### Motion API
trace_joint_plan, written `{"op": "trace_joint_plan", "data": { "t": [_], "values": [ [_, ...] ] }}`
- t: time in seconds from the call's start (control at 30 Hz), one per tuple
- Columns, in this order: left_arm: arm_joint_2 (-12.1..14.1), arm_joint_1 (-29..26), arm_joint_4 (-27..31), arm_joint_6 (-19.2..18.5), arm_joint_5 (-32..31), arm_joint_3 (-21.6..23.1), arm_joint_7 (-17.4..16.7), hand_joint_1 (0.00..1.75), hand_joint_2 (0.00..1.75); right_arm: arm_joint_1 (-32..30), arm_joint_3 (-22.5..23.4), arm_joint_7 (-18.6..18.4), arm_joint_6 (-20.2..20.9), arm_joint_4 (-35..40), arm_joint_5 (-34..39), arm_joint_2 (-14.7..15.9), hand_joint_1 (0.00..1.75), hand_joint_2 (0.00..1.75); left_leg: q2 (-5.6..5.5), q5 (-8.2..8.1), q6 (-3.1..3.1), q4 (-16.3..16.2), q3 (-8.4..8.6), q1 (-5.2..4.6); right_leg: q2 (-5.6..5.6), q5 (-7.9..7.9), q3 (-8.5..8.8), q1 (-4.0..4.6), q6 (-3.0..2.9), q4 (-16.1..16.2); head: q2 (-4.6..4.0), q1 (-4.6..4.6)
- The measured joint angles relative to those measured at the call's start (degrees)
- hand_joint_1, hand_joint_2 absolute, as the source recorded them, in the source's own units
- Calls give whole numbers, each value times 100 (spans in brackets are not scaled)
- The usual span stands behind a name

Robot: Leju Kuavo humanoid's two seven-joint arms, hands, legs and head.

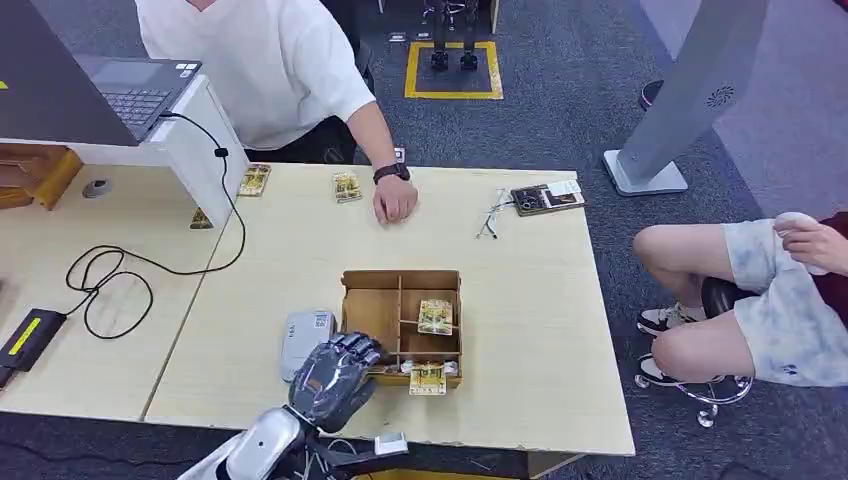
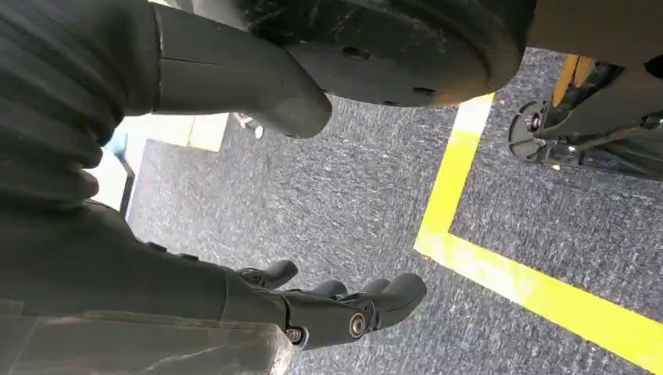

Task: Pass the card to the sensor for recognition and then transmit it.

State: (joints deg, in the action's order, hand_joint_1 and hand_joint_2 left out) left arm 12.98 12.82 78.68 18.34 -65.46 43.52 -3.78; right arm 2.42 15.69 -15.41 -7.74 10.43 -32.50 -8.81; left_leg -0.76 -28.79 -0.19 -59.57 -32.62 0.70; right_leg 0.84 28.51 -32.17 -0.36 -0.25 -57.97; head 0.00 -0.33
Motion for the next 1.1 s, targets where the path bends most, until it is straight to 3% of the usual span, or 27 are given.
{"op": "trace_joint_plan", "data": {
  "t": [0.57, 0.67, 0.73, 0.9, 1.0, 1.1],
  "values": [
    [-48, -85, -2, 219, -11, -24, 146, 175, 175, 0, 39, 0, 0, 2, -15, 0, 0, 175, 0, 0, 0, 0, 0, 0, 0, 0, 0, 0, 0, 0, 0, 0],
    [-48, -119, -2, 463, -17, -26, 216, 175, 175, 0, 39, -4, -2, 2, -24, 0, 0, 175, 0, 0, 0, 0, -1, 0, 0, 0, 0, 0, 0, 0, 0, 0],
    [-55, -169, 0, 825, -11, -48, 304, 175, 175, 0, 42, -9, -2, 2, -31, 0, 0, 175, 0, 0, 0, 0, 0, 0, 0, 0, 0, 0, 0, 0, 0, 0],
    [-205, -363, 124, 1949, 101, -301, 766, 175, 175, 1, 42, -9, -9, 2, -131, 0, 0, 175, 0, 0, 0, 0, -1, 0, -1, 0, 0, 0, 0, 0, 0, 0],
    [-407, -490, 354, 2011, 116, -588, 1207, 175, 175, 2, 42, -9, -13, 2, -219, -2, 0, 175, 0, 0, 1, 0, -1, -1, -3, 0, 0, -1, 0, 1, 0, 0],
    [-724, -630, 650, 2011, 171, -1041, 1887, 175, 175, 0, 42, -9, -13, 2, -249, -2, 0, 175, 0, 0, 1, -1, -1, -2, -4, 0, 1, -1, 0, 1, 0, 0]
  ]
}}
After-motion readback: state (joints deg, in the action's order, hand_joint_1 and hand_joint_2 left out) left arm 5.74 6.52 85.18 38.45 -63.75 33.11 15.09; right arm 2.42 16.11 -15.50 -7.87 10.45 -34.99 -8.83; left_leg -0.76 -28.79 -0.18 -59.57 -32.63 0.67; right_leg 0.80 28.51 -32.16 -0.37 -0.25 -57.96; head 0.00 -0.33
